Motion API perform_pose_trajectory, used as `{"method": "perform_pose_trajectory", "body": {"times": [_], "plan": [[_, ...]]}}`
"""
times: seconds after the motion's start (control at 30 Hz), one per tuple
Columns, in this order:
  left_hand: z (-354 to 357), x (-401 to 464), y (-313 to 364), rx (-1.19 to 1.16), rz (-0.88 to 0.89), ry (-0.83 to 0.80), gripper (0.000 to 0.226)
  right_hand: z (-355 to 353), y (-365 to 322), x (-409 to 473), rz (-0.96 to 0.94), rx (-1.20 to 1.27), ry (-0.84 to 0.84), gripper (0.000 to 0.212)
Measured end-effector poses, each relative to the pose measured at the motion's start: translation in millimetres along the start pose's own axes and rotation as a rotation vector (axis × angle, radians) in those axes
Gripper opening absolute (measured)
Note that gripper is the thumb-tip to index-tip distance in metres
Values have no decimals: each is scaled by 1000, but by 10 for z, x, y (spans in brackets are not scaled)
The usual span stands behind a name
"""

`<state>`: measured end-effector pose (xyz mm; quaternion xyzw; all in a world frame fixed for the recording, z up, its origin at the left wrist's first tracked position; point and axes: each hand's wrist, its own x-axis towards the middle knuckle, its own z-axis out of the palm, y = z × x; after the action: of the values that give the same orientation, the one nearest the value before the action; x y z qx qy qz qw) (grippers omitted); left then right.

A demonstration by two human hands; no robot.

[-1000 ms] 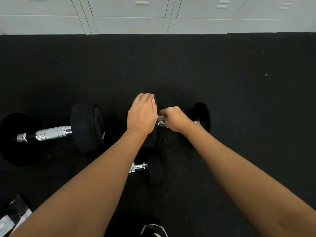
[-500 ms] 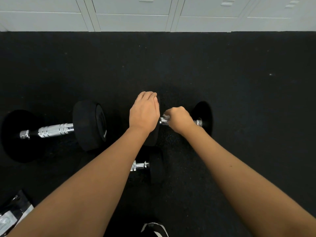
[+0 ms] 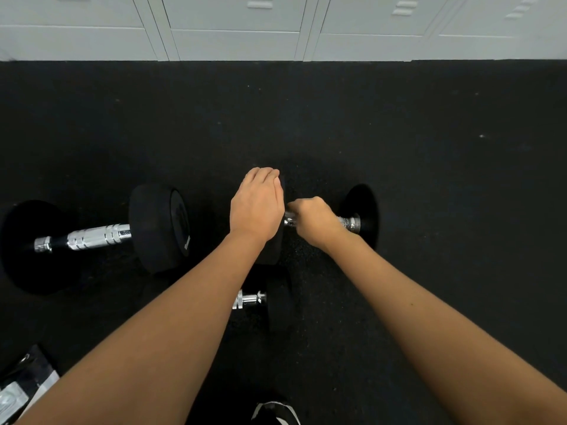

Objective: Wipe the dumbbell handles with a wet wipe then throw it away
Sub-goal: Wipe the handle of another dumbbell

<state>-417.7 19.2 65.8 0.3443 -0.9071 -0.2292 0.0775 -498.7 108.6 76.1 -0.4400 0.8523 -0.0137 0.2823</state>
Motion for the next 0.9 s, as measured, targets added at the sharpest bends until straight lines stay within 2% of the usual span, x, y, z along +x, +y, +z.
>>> {"method": "perform_pose_trajectory", "body": {"times": [0.07,0.2,0.4,0.57,0.63,0.77,0.9], "plan": [[-7,-5,6,3,9,2,40,3,70,-8,3,14,4,38],[-1,13,0,9,0,-5,41,37,-56,12,53,-42,43,31],[-18,3,8,4,2,-9,40,139,171,-105,-124,39,116,53],[-16,2,8,-7,-3,0,40,118,35,-52,60,0,124,40],[-13,8,5,-8,-8,-6,40,159,-35,-73,13,5,137,42],[-9,-4,-2,4,2,-5,40,244,136,-188,-146,17,125,63],[3,-12,-6,6,14,8,40,205,145,-192,-48,-34,162,61]]}}
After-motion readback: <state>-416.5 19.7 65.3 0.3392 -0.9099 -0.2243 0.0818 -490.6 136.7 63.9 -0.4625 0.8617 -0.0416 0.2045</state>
